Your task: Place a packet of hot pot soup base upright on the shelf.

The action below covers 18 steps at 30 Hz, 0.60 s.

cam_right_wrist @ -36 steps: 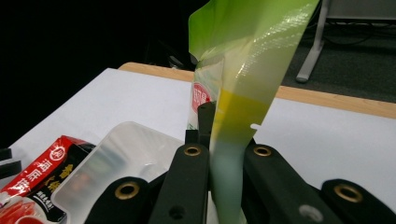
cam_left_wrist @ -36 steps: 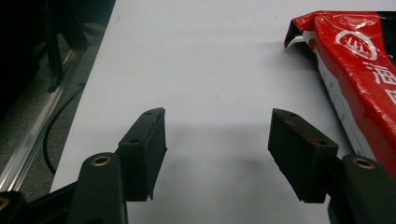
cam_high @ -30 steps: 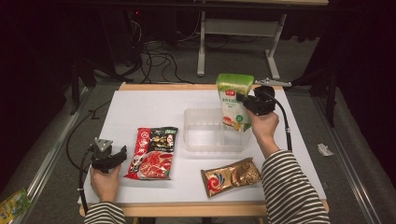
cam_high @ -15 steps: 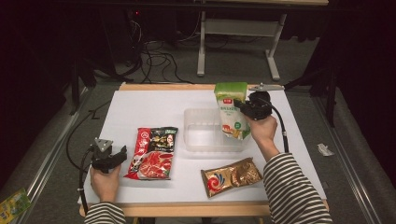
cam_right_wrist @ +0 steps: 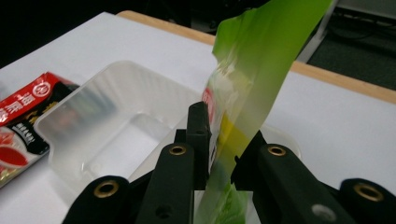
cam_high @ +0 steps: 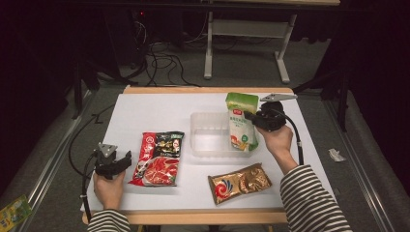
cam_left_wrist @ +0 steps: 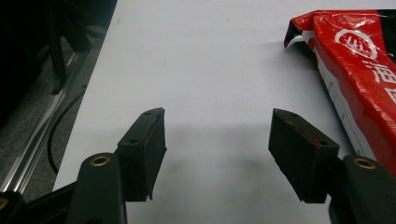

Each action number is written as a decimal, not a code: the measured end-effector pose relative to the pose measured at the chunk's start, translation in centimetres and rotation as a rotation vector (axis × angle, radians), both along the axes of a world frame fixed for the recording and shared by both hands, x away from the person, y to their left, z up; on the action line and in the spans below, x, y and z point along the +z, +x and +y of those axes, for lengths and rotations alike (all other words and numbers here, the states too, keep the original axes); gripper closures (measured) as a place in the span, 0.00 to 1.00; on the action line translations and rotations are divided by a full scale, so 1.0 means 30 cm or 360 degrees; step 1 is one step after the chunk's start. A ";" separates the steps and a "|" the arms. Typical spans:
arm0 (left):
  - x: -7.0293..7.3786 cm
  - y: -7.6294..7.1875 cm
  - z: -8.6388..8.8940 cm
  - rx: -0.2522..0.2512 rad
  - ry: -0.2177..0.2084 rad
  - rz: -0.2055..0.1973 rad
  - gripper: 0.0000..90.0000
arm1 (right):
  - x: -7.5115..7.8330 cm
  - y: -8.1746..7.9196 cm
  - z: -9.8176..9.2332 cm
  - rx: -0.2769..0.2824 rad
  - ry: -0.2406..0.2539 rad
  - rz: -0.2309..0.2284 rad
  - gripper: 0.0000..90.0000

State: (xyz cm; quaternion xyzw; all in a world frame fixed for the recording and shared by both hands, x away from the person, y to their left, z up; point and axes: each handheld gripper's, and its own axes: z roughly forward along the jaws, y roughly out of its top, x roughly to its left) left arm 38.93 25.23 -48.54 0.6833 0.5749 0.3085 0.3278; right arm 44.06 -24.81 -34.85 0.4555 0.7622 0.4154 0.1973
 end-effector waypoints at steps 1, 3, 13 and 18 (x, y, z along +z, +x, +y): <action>0.000 0.000 0.000 0.0000 0.0000 0.0001 0.41 | 0.000 -0.005 -0.001 0.0006 -0.0018 0.0002 0.93; 0.000 0.000 0.000 -0.0001 0.0000 0.0003 0.41 | -0.001 -0.014 -0.004 0.0021 -0.0057 -0.0002 0.97; 0.000 0.000 -0.001 -0.0002 0.0002 0.0006 0.41 | -0.047 -0.050 -0.038 0.0037 -0.0048 0.0009 1.00; 0.001 0.000 0.002 0.0000 0.0005 0.0010 0.41 | -0.069 -0.065 -0.042 0.0050 -0.0096 0.0026 1.00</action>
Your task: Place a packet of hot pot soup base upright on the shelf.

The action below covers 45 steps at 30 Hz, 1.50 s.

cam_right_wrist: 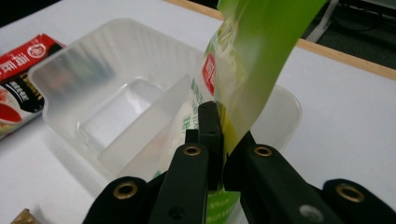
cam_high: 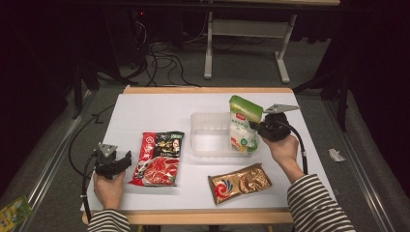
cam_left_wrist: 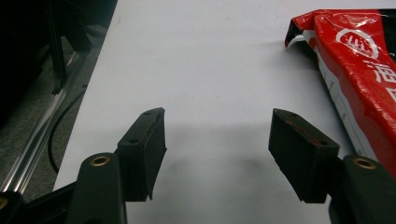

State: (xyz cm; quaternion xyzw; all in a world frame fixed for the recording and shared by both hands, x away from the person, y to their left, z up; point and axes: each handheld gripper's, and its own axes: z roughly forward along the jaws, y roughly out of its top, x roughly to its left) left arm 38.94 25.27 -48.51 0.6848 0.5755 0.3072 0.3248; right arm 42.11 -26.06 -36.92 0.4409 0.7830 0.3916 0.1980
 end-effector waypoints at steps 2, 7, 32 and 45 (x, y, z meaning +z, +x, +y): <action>0.000 0.000 0.000 0.0001 -0.0001 -0.0001 0.41 | -0.017 -0.004 -0.005 -0.0002 -0.0013 0.0018 1.00; 0.000 0.000 0.000 0.0002 -0.0002 0.0000 0.41 | -0.040 -0.006 -0.014 0.0014 -0.0012 0.0063 0.99; 0.000 0.001 0.001 0.0008 -0.0005 0.0006 0.42 | -0.077 -0.098 -0.076 0.0049 0.0031 0.0173 0.93; 0.000 0.003 0.001 0.0011 -0.0007 0.0011 0.42 | -0.111 -0.100 -0.044 0.0077 -0.0010 0.0219 0.96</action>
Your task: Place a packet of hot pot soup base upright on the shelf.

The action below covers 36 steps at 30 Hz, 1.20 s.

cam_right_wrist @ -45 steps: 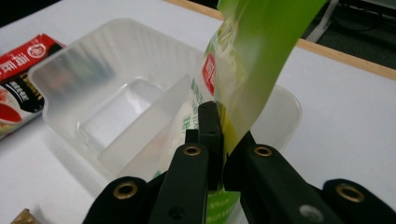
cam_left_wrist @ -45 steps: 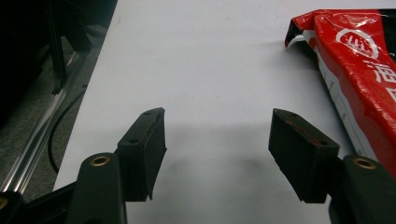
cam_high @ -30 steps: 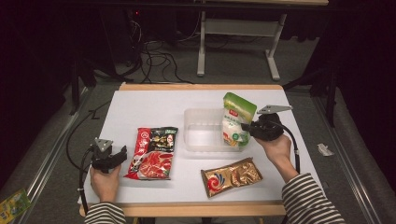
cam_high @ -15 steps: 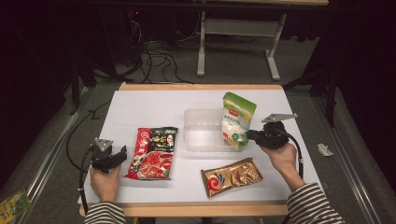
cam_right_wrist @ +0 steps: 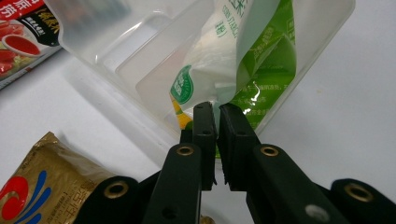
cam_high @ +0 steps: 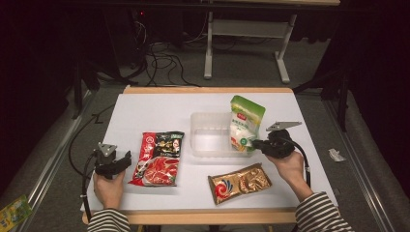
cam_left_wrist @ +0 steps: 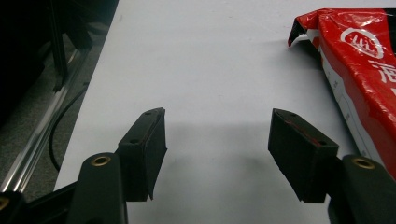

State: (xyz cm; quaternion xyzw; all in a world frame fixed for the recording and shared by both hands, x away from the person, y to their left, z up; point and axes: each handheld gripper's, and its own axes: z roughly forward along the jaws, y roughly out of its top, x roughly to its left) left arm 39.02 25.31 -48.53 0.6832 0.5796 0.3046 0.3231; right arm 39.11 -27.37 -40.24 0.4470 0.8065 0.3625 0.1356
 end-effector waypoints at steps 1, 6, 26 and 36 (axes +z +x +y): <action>0.000 0.000 0.000 0.0000 0.0000 0.0000 0.42 | -0.003 0.004 0.001 0.0005 -0.0013 0.0004 0.96; 0.000 0.000 0.000 0.0001 0.0001 0.0000 0.42 | -0.017 0.013 0.015 0.0018 -0.0054 0.0000 0.96; 0.001 -0.002 0.005 0.0013 -0.0022 -0.0011 0.42 | -0.033 0.007 0.040 0.0025 -0.0085 -0.0017 0.91; 0.000 -0.001 0.001 0.0017 -0.0006 -0.0009 0.41 | 0.015 -0.058 -0.028 -0.0031 0.0067 -0.0150 0.88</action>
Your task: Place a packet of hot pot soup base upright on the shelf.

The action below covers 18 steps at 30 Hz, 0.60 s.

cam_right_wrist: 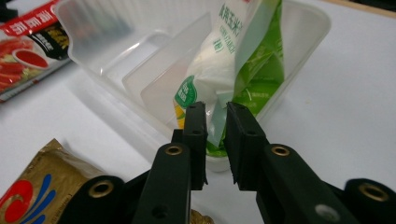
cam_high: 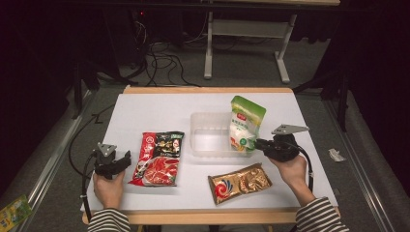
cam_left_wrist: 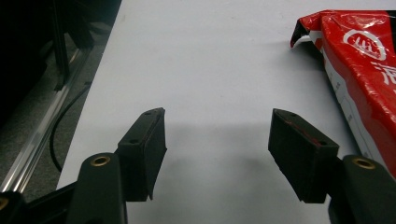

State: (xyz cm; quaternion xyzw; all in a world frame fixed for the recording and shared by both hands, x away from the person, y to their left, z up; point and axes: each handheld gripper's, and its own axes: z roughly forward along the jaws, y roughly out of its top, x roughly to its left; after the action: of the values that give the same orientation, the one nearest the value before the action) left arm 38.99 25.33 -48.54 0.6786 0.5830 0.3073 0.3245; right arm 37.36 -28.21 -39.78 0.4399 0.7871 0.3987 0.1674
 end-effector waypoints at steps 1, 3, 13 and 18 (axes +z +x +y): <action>0.001 -0.001 0.000 -0.0003 0.0006 0.0002 0.41 | 0.003 -0.007 -0.007 -0.0007 0.0004 -0.0020 0.87; 0.000 -0.001 0.000 -0.0004 0.0006 0.0002 0.41 | 0.008 -0.022 -0.019 -0.0025 0.0021 -0.0053 0.85; 0.000 0.000 0.000 0.0001 0.0000 0.0004 0.41 | -0.003 -0.073 -0.055 -0.0057 0.0051 -0.0106 0.75; 0.000 0.002 -0.001 -0.0004 0.0010 0.0012 0.41 | -0.027 -0.093 -0.091 -0.0115 0.0092 -0.0113 0.72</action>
State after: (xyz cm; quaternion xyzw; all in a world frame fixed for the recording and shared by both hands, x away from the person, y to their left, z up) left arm 39.04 25.30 -48.54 0.6815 0.5824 0.3060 0.3206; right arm 34.58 -30.93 -40.59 0.4582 0.7524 0.4304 0.1967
